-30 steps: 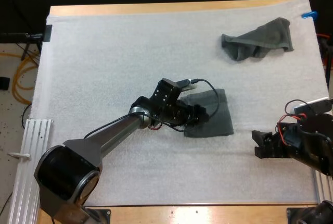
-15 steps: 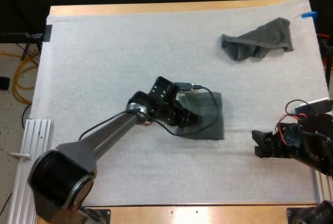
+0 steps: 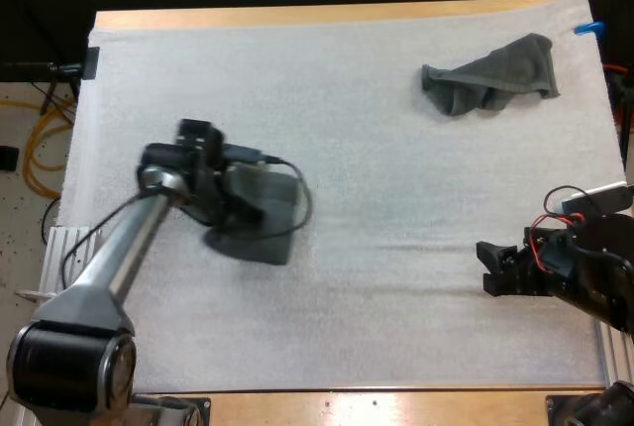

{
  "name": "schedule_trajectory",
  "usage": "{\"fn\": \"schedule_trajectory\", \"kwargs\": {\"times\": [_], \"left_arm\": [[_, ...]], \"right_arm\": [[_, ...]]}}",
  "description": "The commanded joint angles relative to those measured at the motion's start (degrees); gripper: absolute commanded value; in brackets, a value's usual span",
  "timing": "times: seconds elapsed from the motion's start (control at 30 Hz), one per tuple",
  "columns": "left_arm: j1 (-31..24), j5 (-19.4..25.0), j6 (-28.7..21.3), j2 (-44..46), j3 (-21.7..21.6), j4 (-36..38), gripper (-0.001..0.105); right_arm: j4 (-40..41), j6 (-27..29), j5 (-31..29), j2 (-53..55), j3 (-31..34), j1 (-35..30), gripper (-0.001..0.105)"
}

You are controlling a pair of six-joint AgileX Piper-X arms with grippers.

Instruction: Pick towel from pile fold and stack

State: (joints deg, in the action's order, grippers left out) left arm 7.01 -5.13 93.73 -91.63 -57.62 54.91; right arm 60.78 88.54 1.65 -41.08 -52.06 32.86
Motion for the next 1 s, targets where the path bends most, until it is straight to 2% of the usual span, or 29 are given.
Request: {"fn": "schedule_trajectory", "kwargs": {"times": [0.0,0.13,0.3,0.4,0.5,0.63,0.67,0.8,0.87,0.97], "left_arm": [[-1.57,3.24,-2.30,0.66,-0.55,1.50,0.000],[-8.31,8.30,-5.79,0.66,-0.58,2.32,0.000],[-15.98,11.02,-6.32,0.66,-0.71,2.01,0.000],[-19.06,11.01,-6.75,0.66,-0.71,2.01,0.000],[-20.34,11.22,-7.51,0.76,-0.71,2.01,0.006],[-20.49,13.98,-7.91,0.74,-1.78,2.20,0.031],[-20.49,16.96,-7.68,0.74,-2.80,2.77,0.037],[-20.49,26.72,-7.42,1.18,-5.66,4.56,0.039],[-20.49,28.54,-6.78,2.11,-6.84,4.65,0.039],[-20.39,28.24,-5.62,5.05,-7.83,4.51,0.039]], "right_arm": [[-0.52,-0.11,0.04,0.32,-0.09,-0.02,0.064],[-0.52,-0.11,0.04,0.32,-0.09,-0.02,0.064],[-0.52,-0.11,0.04,0.32,-0.09,-0.02,0.064],[-0.52,-0.11,0.04,0.32,-0.09,-0.02,0.064],[-0.52,-0.11,0.04,0.32,-0.09,-0.02,0.064],[-0.52,-0.11,0.04,0.32,-0.09,-0.02,0.064],[-0.52,-0.11,0.04,0.32,-0.09,-0.02,0.064],[-0.52,-0.11,0.04,0.32,-0.09,-0.02,0.064],[-0.52,-0.11,0.04,0.32,-0.09,-0.02,0.064],[-0.52,-0.11,0.04,0.32,-0.09,-0.02,0.064]]}}
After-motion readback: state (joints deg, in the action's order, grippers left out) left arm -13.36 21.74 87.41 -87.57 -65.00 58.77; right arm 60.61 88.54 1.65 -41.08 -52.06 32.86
